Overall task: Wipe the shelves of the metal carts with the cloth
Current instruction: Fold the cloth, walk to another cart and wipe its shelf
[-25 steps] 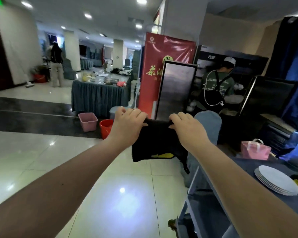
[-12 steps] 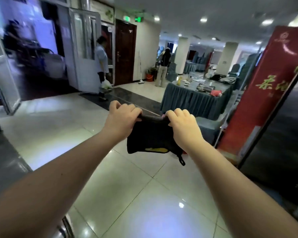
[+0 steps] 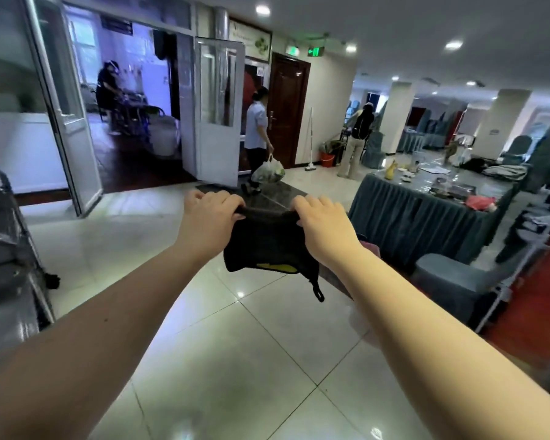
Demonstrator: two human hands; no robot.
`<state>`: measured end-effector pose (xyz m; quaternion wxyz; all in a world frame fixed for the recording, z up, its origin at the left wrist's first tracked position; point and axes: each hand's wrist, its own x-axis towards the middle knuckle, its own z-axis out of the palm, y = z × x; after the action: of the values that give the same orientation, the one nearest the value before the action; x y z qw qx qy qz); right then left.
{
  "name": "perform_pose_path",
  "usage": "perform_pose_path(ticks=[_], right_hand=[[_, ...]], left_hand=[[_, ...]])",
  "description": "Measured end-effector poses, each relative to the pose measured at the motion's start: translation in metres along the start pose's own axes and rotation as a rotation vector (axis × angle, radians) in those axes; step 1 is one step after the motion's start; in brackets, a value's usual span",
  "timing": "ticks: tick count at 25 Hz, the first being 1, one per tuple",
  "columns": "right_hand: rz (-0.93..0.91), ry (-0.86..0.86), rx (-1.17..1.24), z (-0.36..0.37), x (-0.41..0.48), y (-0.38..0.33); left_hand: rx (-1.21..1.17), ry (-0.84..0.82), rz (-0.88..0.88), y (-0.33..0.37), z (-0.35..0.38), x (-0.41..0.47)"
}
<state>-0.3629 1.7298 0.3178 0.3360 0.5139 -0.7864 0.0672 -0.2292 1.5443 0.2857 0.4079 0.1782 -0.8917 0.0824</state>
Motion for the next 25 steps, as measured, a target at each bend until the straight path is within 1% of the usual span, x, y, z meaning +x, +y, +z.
perform_pose_path(ticks=[2,4,6,9,13,16,18,21,25], right_hand=[[-0.024,0.003,0.050,0.042,0.024,0.011],[-0.100,-0.001,0.086,0.090,0.052,0.016],[-0.251,0.040,0.135,0.138,0.079,0.018],[-0.507,0.165,0.226,0.197,0.127,0.010],[-0.725,0.265,0.474,0.255,0.192,-0.021],[-0.798,0.227,0.679,0.302,0.216,-0.060],[-0.835,0.187,0.788,0.326,0.217,-0.089],[-0.919,0.108,0.957,0.356,0.220,-0.145],[-0.985,0.026,1.137,0.386,0.232,-0.220]], left_hand=[[0.035,-0.022,-0.029,-0.011,0.025,0.011],[0.084,-0.061,-0.088,-0.029,0.053,0.014],[0.136,-0.059,-0.161,-0.051,0.080,0.010],[0.276,-0.031,-0.267,-0.082,0.105,0.000],[0.356,-0.035,-0.533,-0.102,0.118,-0.019],[0.378,-0.026,-0.748,-0.104,0.137,-0.047],[0.422,-0.026,-0.842,-0.106,0.145,-0.065],[0.527,-0.003,-0.969,-0.134,0.150,-0.093],[0.531,0.021,-1.146,-0.182,0.154,-0.134]])
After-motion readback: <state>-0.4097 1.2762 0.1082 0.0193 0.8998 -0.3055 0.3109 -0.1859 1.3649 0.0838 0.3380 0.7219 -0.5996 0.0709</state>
